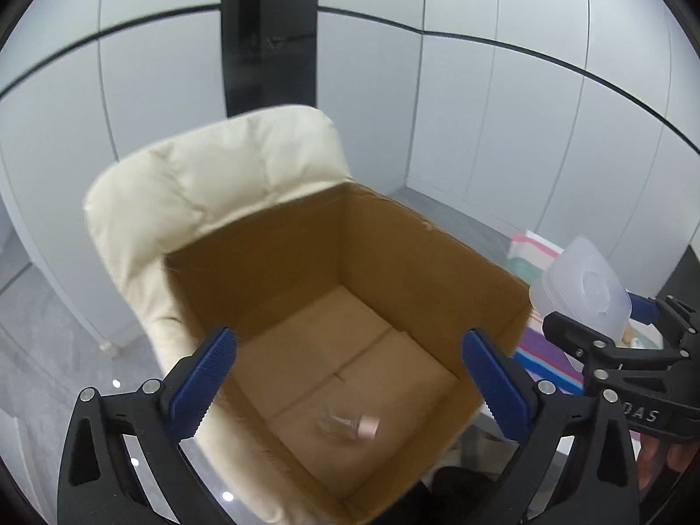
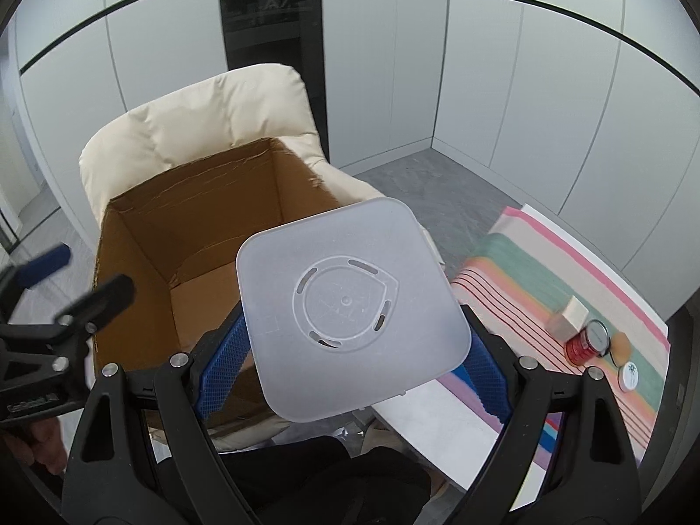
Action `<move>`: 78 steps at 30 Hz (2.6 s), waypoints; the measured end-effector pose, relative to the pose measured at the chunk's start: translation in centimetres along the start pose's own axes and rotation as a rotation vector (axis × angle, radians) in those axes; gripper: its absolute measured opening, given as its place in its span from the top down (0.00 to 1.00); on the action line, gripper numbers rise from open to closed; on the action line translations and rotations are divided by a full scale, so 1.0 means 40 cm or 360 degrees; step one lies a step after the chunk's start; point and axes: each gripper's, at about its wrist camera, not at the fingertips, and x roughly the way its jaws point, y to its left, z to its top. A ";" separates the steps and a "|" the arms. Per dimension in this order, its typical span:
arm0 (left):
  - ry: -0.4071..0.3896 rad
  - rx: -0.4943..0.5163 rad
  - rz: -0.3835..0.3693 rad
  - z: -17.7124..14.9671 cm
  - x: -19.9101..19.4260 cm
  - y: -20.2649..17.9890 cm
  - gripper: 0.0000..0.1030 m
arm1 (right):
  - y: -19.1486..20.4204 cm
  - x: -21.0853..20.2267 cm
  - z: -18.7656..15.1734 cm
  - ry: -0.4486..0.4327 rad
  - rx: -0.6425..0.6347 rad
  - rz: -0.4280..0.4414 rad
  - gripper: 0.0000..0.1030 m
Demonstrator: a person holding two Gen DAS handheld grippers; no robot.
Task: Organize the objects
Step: 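Carry the bottle and lid with both tools over the cardboard box, then open the left tool dropping the bottle while the right tool drops the lid into the box, then move both tools back over the table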
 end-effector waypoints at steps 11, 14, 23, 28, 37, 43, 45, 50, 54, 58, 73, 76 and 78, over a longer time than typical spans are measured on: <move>0.0060 -0.0134 0.0099 -0.024 -0.030 0.156 0.00 | 0.150 0.043 0.027 0.0013 -0.0169 0.0062 0.12; 0.0088 -0.0174 0.0122 -0.033 -0.036 0.196 0.00 | 0.192 0.057 0.030 0.0028 -0.0197 0.0089 0.12; 0.0158 -0.0327 0.0159 -0.061 -0.049 0.282 0.00 | 0.269 0.086 0.034 0.0062 -0.0229 0.0158 0.11; 0.0167 -0.0336 0.0153 -0.062 -0.043 0.287 0.00 | 0.273 0.078 0.031 0.0046 -0.0236 0.0138 0.00; 0.0180 -0.0314 0.0135 -0.057 -0.017 0.245 0.00 | 0.221 0.072 0.030 0.0054 -0.0191 0.0104 0.00; 0.0186 -0.0274 0.0112 -0.044 0.014 0.191 0.00 | 0.164 0.055 0.023 0.0044 -0.0143 0.0083 0.00; 0.0190 -0.0269 0.0097 -0.038 0.023 0.172 0.00 | 0.139 0.051 0.018 0.0041 -0.0137 0.0050 0.00; 0.0167 -0.0242 0.0074 -0.017 0.039 0.105 0.00 | 0.063 0.037 0.003 0.0048 -0.0082 0.0003 0.00; 0.0180 -0.0214 0.0020 -0.002 0.062 0.046 0.00 | -0.018 0.015 -0.013 0.0044 -0.0032 -0.0064 0.00; 0.0196 -0.0148 -0.0047 0.010 0.088 -0.035 0.00 | -0.108 -0.009 -0.024 0.0037 0.0076 -0.0099 0.00; 0.0184 0.0119 -0.0176 0.014 0.119 -0.280 0.00 | -0.347 -0.066 -0.089 0.0034 0.0374 -0.0222 0.00; 0.0191 0.0146 -0.0206 0.013 0.124 -0.314 0.00 | -0.382 -0.077 -0.105 0.0032 0.0401 -0.0258 0.00; 0.0197 0.0162 -0.0234 0.012 0.126 -0.342 0.00 | -0.405 -0.084 -0.115 0.0034 0.0416 -0.0279 0.00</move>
